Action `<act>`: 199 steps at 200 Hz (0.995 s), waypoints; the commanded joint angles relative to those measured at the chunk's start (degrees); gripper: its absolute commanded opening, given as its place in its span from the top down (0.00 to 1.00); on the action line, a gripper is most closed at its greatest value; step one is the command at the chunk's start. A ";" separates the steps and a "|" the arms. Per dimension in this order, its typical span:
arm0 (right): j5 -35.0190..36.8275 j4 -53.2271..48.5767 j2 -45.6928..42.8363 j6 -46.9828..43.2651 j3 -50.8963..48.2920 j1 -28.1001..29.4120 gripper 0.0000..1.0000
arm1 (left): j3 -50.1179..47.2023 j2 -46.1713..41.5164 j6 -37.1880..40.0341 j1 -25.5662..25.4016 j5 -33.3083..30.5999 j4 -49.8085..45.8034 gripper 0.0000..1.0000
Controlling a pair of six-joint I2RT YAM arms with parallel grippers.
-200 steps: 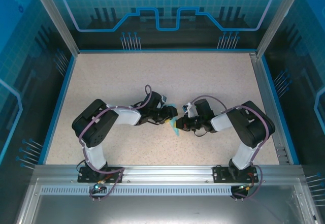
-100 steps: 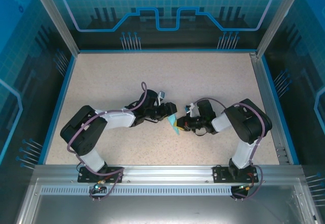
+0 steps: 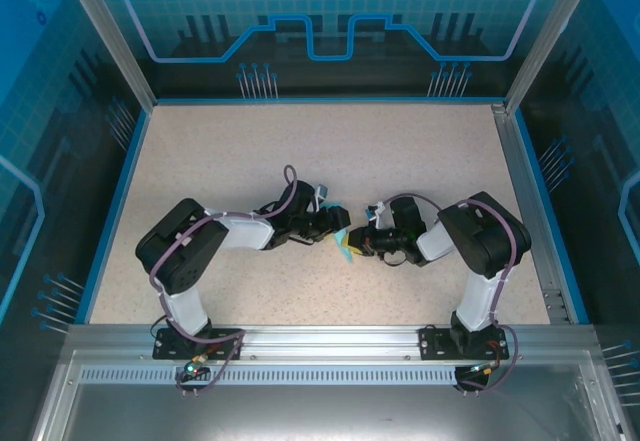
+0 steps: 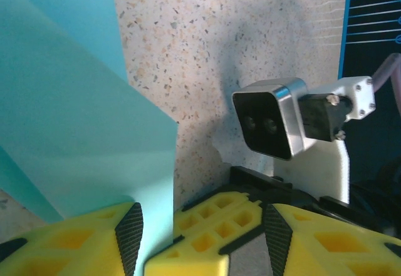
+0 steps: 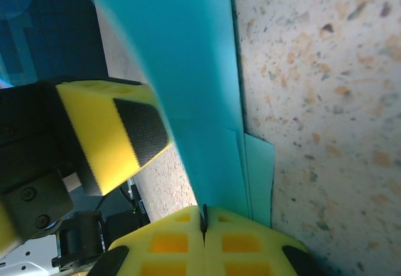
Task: Fold a paper plane with a square sheet of paper (pick it up from the middle)
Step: Fold the wing for the fifth time at the center of the table.
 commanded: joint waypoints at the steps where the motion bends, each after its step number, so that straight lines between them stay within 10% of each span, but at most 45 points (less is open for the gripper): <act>1: 3.22 -4.86 2.46 1.00 -1.01 -1.38 0.96 | 1.95 2.06 0.69 -0.11 1.33 1.89 0.43; 199: 14.11 -38.56 -8.83 -12.11 6.56 3.11 0.87 | 6.71 6.95 2.19 0.03 0.89 -11.43 0.47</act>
